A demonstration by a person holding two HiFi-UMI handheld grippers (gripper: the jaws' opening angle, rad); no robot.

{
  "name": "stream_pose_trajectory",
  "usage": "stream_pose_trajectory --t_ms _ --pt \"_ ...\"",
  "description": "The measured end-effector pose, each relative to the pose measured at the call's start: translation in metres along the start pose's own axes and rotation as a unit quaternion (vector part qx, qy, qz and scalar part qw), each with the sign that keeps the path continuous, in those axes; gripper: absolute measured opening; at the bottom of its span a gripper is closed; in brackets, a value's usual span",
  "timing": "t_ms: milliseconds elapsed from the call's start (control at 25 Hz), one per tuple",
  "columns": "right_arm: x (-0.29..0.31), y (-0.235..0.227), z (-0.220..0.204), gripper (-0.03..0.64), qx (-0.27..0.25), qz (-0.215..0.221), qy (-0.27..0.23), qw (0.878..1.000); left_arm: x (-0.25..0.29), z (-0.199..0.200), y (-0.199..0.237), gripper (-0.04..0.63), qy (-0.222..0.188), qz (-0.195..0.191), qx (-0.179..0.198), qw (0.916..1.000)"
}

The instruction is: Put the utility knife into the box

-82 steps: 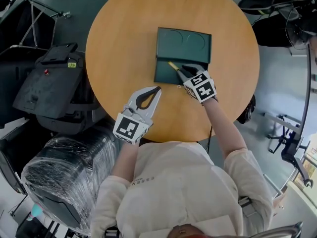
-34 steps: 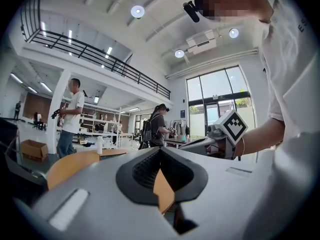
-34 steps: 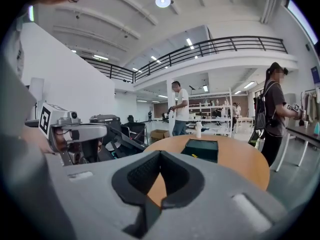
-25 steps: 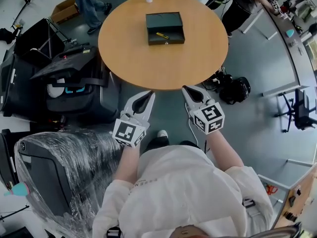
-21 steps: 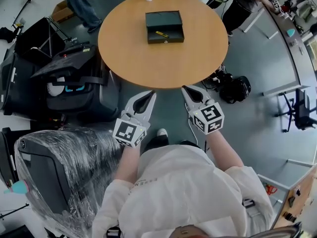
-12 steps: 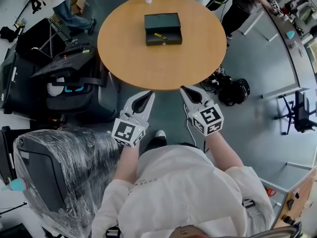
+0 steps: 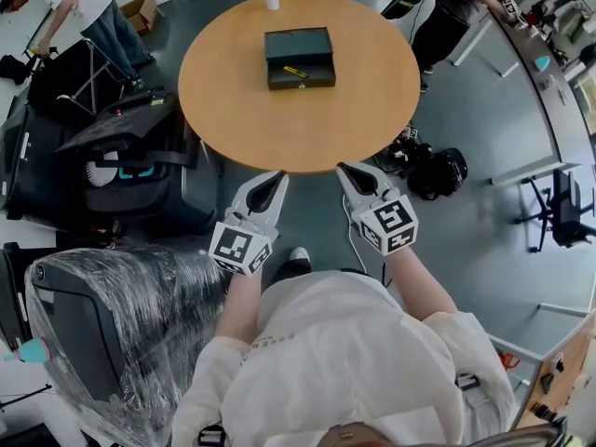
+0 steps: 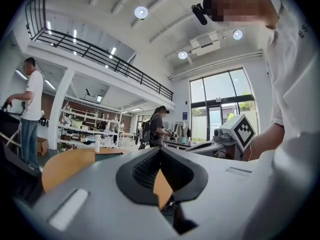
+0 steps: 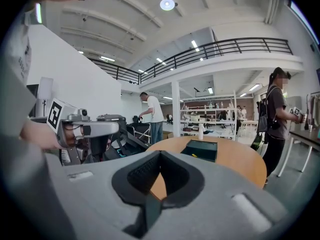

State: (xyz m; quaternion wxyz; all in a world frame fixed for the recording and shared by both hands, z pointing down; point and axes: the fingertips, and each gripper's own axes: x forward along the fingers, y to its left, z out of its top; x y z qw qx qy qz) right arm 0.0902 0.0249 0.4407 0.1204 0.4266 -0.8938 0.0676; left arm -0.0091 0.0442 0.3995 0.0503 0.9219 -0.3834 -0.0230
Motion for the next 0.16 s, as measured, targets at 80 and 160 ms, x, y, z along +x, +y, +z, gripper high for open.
stream_pose_trajectory --t_ms 80,160 --pt "0.0 -0.0011 -0.0008 -0.008 0.001 0.0 0.001 1.0 0.002 0.0001 0.0005 0.017 0.0 0.0 0.001 1.0" --pt "0.0004 -0.0026 -0.0016 -0.008 0.002 -0.001 0.001 1.0 0.0041 0.0 0.0014 0.017 0.001 0.0 0.001 1.0"
